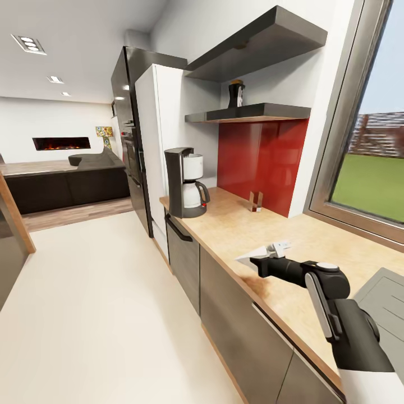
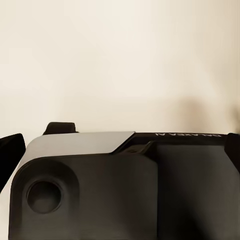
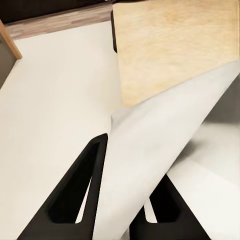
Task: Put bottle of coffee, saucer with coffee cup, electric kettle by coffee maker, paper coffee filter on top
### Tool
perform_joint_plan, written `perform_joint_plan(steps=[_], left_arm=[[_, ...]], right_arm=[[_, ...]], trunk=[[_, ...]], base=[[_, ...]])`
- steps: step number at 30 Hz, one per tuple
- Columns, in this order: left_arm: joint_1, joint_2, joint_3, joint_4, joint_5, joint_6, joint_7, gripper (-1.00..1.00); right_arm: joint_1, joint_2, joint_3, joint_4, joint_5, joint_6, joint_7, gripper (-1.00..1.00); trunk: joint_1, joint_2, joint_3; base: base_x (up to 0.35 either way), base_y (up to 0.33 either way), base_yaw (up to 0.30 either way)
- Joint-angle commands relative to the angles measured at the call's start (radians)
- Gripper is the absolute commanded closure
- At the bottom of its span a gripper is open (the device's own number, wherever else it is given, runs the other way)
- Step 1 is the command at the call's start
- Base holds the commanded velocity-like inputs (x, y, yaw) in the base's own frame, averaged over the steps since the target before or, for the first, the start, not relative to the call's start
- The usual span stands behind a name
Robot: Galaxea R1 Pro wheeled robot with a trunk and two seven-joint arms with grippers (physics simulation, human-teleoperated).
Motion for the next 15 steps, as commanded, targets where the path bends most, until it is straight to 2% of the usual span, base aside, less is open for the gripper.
perform_joint_plan(steps=[1, 7, 15], left_arm=[[0.0, 0.0, 0.003, -0.001, 0.001, -0.001, 0.0, -1.0], [0.0, 0.0, 0.002, -0.001, 0.001, -0.001, 0.0, -1.0], [0.0, 0.0, 0.003, -0.001, 0.001, -0.001, 0.0, -1.0]], right_arm=[[-0.001, 0.0, -0.006, -0.001, -0.003, 0.007, 0.0, 1.0], [-0.001, 0.0, -0.022, -0.001, -0.002, 0.005, -0.049, 1.0], [-0.001, 0.0, -0.025, -0.001, -0.002, 0.005, -0.058, 1.0]], trunk=[[0.0, -0.001, -0.001], [0.0, -0.001, -0.001], [0.0, -0.001, -0.001]], base=[[0.0, 0.0, 0.0], [0.0, 0.0, 0.0], [0.0, 0.0, 0.0]])
